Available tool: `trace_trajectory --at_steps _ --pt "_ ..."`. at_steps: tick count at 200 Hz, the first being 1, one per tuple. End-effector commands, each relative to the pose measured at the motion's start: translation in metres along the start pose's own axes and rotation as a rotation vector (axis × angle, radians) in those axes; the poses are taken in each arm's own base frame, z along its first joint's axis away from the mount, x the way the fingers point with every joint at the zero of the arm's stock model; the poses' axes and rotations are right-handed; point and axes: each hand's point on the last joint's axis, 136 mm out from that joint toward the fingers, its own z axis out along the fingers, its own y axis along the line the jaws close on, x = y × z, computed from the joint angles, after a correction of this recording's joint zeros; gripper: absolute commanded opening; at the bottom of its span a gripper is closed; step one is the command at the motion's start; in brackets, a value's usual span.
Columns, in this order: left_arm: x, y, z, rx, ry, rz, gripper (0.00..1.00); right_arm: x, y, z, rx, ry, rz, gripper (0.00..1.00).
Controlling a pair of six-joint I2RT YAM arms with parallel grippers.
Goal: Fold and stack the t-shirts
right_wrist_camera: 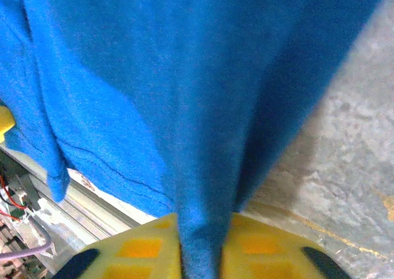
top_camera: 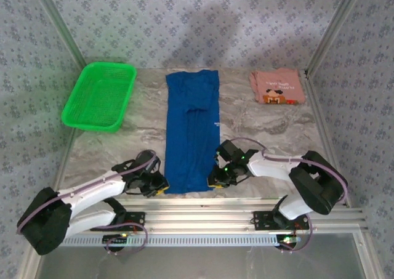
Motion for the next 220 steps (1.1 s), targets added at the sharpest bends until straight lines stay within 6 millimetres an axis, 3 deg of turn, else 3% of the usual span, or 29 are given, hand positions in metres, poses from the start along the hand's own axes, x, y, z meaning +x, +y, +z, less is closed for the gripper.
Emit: trace_trajectory --at_steps 1,9,27,70,92,105,157,186,220 --pt "0.007 -0.049 0.002 0.109 0.044 0.112 0.05 0.008 -0.008 -0.005 0.054 0.01 0.03 0.1" --pt "0.007 -0.051 0.003 0.097 0.041 0.124 0.0 0.009 -0.008 -0.008 0.06 0.01 0.031 0.06" --pt "0.008 -0.048 -0.001 0.083 0.023 0.122 0.0 0.015 -0.014 -0.015 0.087 0.015 0.042 0.0" --pt "0.016 -0.025 -0.03 0.029 -0.024 0.13 0.0 0.028 -0.016 -0.026 0.107 0.026 0.056 0.0" --pt "0.013 -0.032 -0.043 0.047 -0.058 0.138 0.0 0.029 -0.01 -0.038 0.104 0.025 0.054 0.0" --pt "0.008 -0.046 -0.053 0.071 -0.09 0.148 0.0 0.029 -0.008 -0.05 0.114 0.021 0.058 0.0" --pt "-0.023 -0.104 -0.092 0.184 -0.169 0.153 0.0 -0.014 0.021 -0.109 0.032 -0.075 0.065 0.0" --pt "-0.052 -0.133 -0.108 0.233 -0.182 0.166 0.0 -0.049 0.024 -0.132 -0.004 -0.099 0.09 0.0" --pt "-0.092 -0.163 -0.116 0.247 -0.2 0.199 0.0 -0.104 0.025 -0.152 -0.007 -0.116 0.036 0.0"
